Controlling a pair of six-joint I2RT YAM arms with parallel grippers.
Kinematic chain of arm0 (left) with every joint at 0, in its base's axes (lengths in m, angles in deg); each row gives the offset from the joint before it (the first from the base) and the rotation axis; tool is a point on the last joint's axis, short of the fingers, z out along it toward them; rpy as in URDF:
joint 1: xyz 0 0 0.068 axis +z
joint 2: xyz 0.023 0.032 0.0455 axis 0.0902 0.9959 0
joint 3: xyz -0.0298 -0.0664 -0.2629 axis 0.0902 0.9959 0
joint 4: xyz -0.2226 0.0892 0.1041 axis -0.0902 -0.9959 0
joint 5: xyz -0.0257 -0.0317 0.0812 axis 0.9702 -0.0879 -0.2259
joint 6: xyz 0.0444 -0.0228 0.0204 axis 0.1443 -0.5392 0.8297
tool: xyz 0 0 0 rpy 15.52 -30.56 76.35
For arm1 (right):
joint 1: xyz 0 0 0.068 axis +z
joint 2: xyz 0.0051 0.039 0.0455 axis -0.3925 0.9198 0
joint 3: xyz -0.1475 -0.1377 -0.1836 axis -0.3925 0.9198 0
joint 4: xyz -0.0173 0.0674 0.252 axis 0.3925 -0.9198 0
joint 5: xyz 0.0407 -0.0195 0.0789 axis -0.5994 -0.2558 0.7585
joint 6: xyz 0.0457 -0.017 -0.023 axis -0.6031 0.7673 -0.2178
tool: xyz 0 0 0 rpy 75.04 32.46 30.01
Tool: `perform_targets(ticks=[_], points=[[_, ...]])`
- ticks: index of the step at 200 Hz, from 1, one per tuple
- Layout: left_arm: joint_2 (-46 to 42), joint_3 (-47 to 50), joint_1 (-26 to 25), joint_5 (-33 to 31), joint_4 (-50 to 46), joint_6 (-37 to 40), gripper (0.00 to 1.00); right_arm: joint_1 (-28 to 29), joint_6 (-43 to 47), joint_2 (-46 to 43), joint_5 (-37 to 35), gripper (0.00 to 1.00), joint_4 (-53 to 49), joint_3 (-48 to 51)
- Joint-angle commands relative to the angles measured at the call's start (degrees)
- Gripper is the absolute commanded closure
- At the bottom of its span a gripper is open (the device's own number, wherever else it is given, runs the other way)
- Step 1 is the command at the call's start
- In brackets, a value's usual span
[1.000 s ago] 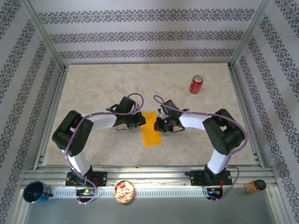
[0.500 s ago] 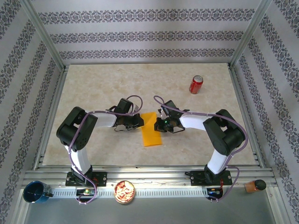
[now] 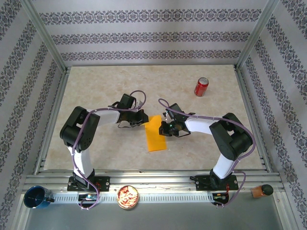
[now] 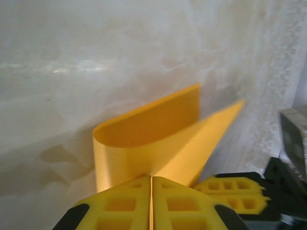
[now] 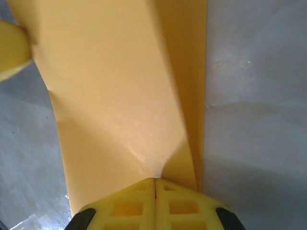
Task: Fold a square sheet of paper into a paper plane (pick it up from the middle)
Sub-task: First fold the square sheet of paper in half at the center of the table.
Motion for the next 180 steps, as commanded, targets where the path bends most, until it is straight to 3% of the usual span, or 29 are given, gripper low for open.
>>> perform_targets(ticks=[1,26,55,136,180], points=[[2.14,0.64,0.87,0.35,-1.00,1.30,0.90,-0.58,0.18,1.77,-4.24,1.00,-8.16,2.96],[3.20,2.07,2.32,-2.83,-1.46,0.85,0.90,-0.58,0.18,1.68,-4.32,1.00,-8.18,3.33],[3.46,2.18,4.29,-2.21,-1.69,-0.24,0.90,-0.59,0.18,1.41,-4.55,1.00,-8.22,3.71],[-0.57,-1.14,4.29,4.74,-0.22,0.32,0.86,-0.58,0.32,1.53,-4.84,1.00,-8.60,3.53],[0.84,-4.72,3.43,7.12,-3.08,2.53,0.90,-0.59,0.27,1.50,-5.03,1.00,-8.74,3.60]])
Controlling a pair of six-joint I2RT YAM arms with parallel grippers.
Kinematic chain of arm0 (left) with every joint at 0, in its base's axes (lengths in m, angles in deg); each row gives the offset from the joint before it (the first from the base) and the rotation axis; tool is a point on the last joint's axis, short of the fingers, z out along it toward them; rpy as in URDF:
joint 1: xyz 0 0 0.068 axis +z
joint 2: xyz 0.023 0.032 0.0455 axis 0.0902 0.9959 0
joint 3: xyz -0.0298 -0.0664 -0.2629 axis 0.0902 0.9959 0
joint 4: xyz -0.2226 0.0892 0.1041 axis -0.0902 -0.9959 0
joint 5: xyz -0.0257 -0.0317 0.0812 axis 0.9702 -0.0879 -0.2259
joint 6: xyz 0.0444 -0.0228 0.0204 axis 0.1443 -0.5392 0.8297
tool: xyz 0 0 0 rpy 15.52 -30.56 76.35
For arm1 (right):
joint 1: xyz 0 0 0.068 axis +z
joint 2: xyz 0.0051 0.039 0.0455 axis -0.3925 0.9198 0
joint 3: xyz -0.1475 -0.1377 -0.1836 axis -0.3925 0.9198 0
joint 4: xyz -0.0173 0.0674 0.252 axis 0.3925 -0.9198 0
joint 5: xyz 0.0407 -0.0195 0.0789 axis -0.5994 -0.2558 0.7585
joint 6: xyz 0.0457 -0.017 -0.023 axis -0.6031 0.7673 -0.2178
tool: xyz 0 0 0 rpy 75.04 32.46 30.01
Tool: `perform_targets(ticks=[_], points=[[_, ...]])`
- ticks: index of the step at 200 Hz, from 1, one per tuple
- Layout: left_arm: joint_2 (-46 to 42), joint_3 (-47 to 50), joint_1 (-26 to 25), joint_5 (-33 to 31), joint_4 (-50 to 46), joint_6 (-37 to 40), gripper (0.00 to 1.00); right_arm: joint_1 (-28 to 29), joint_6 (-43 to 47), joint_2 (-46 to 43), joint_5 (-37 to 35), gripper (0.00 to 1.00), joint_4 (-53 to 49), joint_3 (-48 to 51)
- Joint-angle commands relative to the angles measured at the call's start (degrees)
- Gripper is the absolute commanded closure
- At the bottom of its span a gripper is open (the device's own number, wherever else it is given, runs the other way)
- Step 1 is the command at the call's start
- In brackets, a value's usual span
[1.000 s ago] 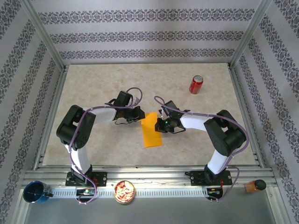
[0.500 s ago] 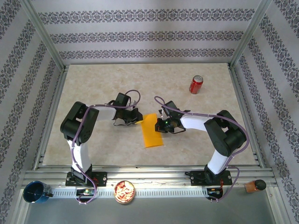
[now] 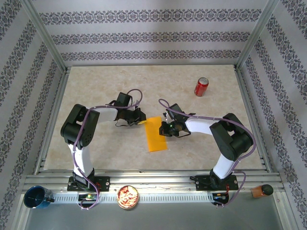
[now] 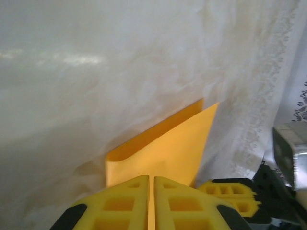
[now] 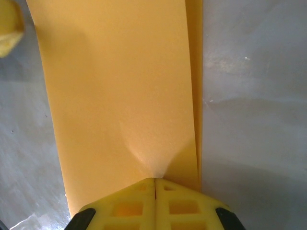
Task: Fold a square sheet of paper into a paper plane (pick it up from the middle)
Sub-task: First fold the square sheet of paper in half at the center of the table.
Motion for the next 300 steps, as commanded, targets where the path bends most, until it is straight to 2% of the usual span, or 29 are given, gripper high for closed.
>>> perform_targets(ticks=[1,63,126,172,237,268,300], points=[[-0.47,-2.62,-0.29,2.42,-2.35,2.52,0.90,-0.58,0.27,1.87,-4.96,1.00,-8.98,3.05],[3.91,-4.99,-0.74,-0.35,-4.98,3.05,0.97,-0.58,0.18,1.96,-4.88,1.00,-8.81,2.97],[5.93,-6.50,0.38,-8.59,-8.51,4.12,0.98,-0.58,0.10,1.96,-4.96,1.00,-8.63,3.40],[5.89,-7.50,1.30,-11.96,-9.15,2.60,0.98,-0.59,0.01,2.06,-4.96,1.00,-8.37,3.67],[-4.71,-6.09,0.04,-10.41,-9.26,-1.31,0.99,-0.67,-0.08,1.09,-5.38,1.00,-8.71,3.67],[-7.79,-3.15,-3.70,-8.57,-8.49,-1.37,0.99,-0.68,-0.08,0.91,-5.79,1.00,-8.92,3.67],[-7.31,-0.03,-8.42,-6.17,-7.20,-2.15,0.99,-0.67,-0.08,0.76,-6.02,1.00,-9.12,3.58]])
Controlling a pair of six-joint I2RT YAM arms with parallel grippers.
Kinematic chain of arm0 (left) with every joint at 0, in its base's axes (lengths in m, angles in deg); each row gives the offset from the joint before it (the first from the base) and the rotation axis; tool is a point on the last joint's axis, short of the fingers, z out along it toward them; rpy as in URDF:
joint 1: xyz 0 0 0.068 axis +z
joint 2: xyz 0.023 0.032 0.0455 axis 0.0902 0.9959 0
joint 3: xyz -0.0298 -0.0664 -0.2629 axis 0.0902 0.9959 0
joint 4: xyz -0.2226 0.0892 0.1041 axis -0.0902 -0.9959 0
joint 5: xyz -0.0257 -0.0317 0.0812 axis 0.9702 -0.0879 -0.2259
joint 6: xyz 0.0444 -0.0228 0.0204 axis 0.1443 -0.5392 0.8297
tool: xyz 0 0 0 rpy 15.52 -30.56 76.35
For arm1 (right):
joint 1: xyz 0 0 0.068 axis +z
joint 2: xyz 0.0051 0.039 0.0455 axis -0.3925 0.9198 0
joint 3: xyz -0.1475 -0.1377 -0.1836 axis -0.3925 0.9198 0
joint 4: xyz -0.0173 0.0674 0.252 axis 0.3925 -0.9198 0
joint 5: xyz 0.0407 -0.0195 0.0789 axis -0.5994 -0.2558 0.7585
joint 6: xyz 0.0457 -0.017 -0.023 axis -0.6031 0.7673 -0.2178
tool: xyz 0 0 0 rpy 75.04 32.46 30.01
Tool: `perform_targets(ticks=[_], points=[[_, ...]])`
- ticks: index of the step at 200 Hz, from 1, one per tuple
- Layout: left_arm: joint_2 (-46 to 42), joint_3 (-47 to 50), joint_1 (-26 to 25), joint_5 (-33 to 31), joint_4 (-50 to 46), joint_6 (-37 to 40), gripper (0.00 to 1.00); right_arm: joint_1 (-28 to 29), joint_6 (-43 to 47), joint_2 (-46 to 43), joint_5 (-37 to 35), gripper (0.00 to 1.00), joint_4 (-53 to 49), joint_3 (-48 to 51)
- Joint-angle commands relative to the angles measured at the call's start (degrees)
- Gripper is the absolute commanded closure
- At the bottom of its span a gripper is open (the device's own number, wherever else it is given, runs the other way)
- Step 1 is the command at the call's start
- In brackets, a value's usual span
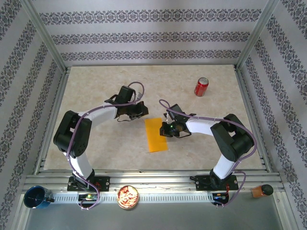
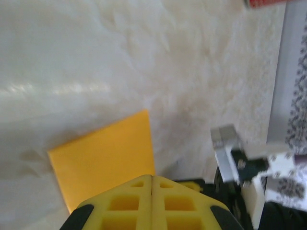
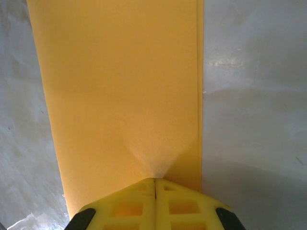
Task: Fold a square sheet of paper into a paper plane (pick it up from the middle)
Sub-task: First fold the square sheet of paper in half at the center of the table.
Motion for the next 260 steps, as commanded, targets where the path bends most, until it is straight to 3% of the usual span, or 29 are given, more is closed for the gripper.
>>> perform_targets(ticks=[1,101,145,214,260], points=[[1.08,2.92,-3.39,2.21,-0.45,-1.20,0.99,-0.67,-0.06,1.53,-5.49,1.00,-8.98,2.84],[6.41,10.03,-5.14,0.43,5.60,-2.11,0.99,-0.71,-0.03,1.61,-5.23,1.00,-9.03,2.66],[3.04,12.39,-3.36,-2.06,5.59,-4.17,0.99,-0.76,0.03,1.83,-5.33,1.00,-8.97,2.93],[4.15,5.95,-2.80,2.51,5.89,-3.96,0.98,-0.76,-0.06,1.61,-5.32,1.00,-8.80,2.93],[7.61,4.82,-2.71,-1.94,1.87,-2.48,0.98,-0.76,-0.05,1.60,-5.23,1.00,-8.76,3.17]])
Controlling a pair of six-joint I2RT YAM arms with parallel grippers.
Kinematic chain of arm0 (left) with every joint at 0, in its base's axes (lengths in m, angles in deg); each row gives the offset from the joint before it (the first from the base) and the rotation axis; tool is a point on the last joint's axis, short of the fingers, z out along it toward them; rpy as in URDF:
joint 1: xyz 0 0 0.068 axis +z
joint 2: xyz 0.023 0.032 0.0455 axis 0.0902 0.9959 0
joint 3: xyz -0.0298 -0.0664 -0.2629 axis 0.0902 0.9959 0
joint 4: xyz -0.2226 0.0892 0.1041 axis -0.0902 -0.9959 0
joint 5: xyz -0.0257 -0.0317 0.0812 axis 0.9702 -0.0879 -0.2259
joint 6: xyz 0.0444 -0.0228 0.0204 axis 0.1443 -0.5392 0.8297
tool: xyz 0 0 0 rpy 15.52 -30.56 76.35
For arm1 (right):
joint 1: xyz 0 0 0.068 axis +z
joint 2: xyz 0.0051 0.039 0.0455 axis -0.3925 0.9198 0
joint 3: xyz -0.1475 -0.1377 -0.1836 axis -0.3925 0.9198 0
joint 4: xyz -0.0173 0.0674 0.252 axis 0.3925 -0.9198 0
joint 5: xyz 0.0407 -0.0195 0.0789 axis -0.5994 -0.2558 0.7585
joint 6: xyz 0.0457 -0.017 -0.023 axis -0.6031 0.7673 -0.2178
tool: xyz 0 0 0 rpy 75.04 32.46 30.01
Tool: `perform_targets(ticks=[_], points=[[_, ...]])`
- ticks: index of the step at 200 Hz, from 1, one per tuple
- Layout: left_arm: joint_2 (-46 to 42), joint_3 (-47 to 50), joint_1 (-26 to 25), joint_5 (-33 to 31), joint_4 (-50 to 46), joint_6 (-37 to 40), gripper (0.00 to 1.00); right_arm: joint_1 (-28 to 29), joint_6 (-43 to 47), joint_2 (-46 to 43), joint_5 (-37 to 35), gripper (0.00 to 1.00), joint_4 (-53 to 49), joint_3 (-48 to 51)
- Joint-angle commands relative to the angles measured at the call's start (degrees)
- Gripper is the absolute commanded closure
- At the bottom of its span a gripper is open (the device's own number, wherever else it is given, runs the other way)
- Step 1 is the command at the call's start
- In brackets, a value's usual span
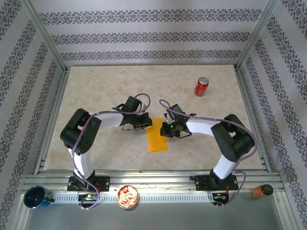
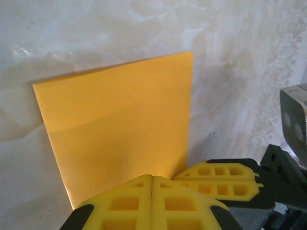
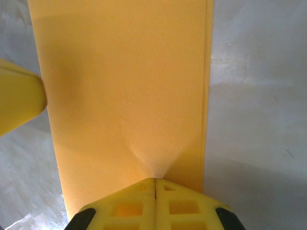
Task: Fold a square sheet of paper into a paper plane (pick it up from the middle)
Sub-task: First fold the square sheet of paper in half at the center of the table.
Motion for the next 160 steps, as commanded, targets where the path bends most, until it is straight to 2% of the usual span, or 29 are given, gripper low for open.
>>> perform_targets(ticks=[1,56,84,138,160], points=[[2.83,-0.39,0.72,-3.01,-4.05,1.18,0.98,-0.80,-0.08,1.93,-4.81,1.00,-7.89,3.18],[3.66,3.75,2.99,-3.58,-0.31,-0.55,0.98,-0.79,-0.17,2.27,-4.86,1.00,-7.54,3.45],[3.90,6.86,4.01,-0.81,10.05,-7.31,0.98,-0.76,-0.09,2.66,-4.67,1.00,-7.33,3.20],[1.14,4.78,5.35,-7.27,1.66,-4.52,0.97,-0.76,0.12,2.11,-4.95,1.00,-7.79,3.28],[0.20,4.21,5.85,-7.31,0.05,-2.46,0.96,-0.76,-0.16,2.15,-4.86,1.00,-7.44,3.45]])
